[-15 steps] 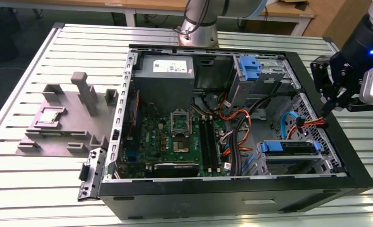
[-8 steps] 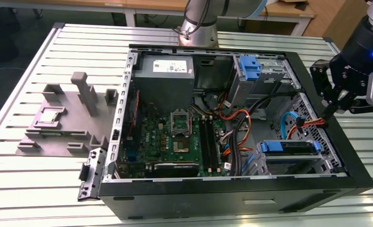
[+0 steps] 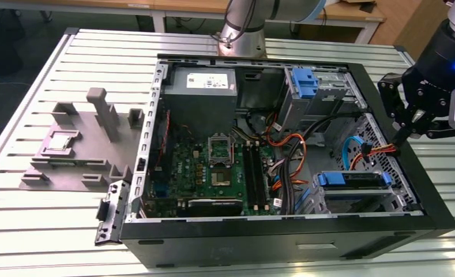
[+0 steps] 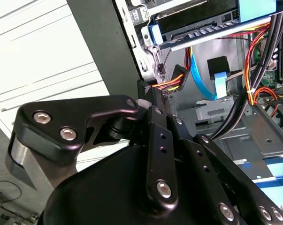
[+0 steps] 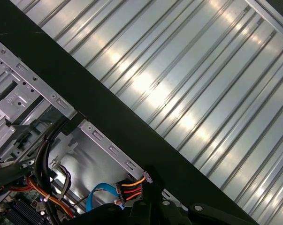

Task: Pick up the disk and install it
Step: 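Insert the first disk wire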

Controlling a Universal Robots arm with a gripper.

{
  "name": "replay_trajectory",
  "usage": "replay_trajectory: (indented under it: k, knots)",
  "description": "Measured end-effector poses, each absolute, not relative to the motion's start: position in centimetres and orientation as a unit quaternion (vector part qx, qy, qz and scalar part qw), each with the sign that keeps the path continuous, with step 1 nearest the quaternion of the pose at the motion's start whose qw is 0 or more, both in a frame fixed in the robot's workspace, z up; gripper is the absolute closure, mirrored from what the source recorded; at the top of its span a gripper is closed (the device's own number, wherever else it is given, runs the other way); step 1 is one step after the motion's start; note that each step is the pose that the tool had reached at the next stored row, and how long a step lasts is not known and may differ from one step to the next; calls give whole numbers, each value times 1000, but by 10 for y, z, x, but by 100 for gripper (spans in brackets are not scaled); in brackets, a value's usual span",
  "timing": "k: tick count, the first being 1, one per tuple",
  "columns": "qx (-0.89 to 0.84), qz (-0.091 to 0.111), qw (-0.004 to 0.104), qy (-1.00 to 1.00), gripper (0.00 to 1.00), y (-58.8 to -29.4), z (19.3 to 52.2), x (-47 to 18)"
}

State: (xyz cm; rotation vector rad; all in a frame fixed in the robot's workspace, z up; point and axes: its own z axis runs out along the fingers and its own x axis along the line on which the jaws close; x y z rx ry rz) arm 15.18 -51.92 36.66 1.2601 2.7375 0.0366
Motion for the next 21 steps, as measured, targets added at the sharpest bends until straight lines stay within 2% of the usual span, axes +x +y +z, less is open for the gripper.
replay_trajectory:
  k: [11,21]
  knots:
    - [404,13,64,912,90,-519,367,152]
    - [316,20,64,946,90,-519,366,152]
